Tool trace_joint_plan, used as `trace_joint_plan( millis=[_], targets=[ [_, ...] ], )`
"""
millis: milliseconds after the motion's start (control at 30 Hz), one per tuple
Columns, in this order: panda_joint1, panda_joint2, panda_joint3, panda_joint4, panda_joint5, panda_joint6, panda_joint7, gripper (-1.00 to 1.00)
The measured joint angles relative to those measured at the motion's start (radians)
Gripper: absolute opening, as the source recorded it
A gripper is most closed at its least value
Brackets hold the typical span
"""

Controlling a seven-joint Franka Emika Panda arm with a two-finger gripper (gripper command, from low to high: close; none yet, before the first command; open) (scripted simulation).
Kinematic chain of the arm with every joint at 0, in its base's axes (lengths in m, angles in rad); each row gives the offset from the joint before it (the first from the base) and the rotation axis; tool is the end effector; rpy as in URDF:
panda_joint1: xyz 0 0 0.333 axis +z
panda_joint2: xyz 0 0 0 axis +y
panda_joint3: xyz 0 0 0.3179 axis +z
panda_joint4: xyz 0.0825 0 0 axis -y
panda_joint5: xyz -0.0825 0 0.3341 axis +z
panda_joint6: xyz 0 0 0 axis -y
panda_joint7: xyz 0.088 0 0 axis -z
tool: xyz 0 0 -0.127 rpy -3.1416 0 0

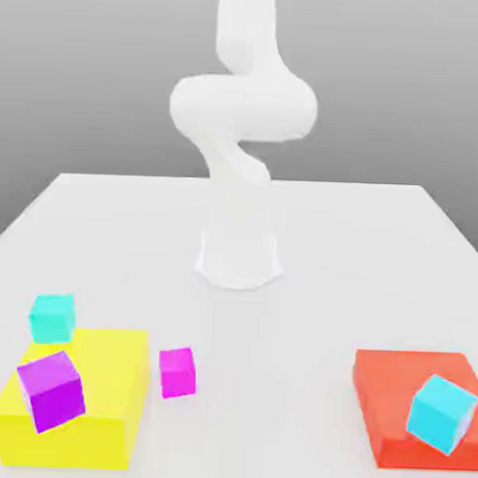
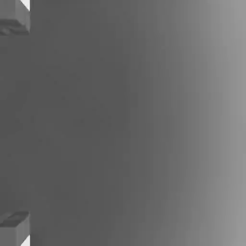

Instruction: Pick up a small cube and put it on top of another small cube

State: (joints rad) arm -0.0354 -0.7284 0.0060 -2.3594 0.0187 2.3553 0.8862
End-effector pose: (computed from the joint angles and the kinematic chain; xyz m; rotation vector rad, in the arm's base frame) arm 0.3384 -0.0087 0.6506 -2.4010 1.1953 -0.9167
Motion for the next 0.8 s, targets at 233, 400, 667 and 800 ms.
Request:
trace_joint_plan(
  millis=[233,400,667,800],
  targets=[
    [-0.111,0.232,0.036,-0.185,0.050,0.176,0.282,0.00],
    [-0.184,0.389,0.069,-0.311,0.066,0.295,0.486,0.00],
    [-0.289,0.640,0.095,-0.513,0.025,0.488,0.862,0.00],
    [-0.307,0.776,0.075,-0.542,-0.039,0.597,0.979,0.00]
  ],
)
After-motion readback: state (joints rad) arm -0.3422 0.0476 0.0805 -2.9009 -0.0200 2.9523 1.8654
